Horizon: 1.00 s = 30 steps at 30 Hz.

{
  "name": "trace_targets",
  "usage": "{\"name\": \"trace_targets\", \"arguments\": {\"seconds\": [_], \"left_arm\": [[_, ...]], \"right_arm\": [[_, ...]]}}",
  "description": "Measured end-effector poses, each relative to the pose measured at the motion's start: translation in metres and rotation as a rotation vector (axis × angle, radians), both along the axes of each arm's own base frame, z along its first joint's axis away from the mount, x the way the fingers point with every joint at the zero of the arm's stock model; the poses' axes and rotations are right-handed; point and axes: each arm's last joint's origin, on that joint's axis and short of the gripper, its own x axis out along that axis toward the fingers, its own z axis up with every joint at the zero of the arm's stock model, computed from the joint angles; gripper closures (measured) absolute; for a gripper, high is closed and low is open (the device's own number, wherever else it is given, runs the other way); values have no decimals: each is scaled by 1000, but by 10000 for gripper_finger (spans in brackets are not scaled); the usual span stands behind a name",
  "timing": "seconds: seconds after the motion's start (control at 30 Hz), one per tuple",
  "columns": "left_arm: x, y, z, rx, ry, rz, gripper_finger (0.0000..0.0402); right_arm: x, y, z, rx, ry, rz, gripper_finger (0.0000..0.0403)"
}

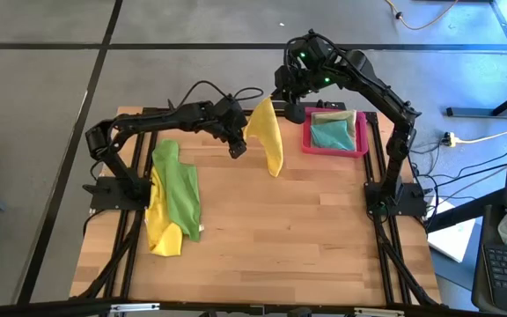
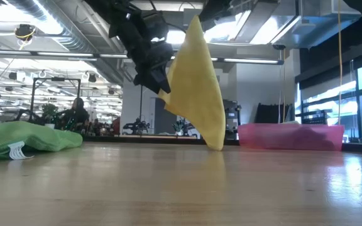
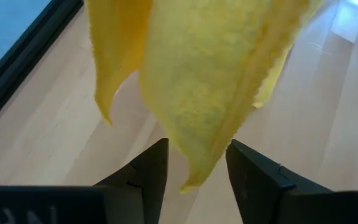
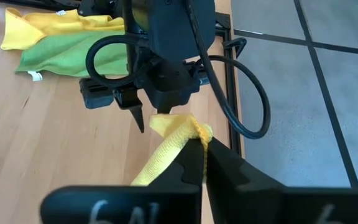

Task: Fold microfiber towels
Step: Fold the right yellow towel

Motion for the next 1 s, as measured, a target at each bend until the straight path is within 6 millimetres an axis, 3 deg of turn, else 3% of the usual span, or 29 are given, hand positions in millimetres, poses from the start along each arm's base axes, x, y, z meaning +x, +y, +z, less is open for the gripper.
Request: {"name": "trace_targets", "arguments": {"seconds": [0.27,0.47,0.67,1.0], "left_arm": [[2,-3,0,22,11,3,390],[-6,-6,7,85,56,46,400],[-32,-1,39,227,65,133,401],[-80,27,104,408,56,276,401]], "right_arm": [[0,0,0,1,0,-1,398],[-1,0,-1,3,15,-8,391],[-7,-11,-4,-24,52,-79,398],[-8,-41,-7,-108,37,-208,398]]}}
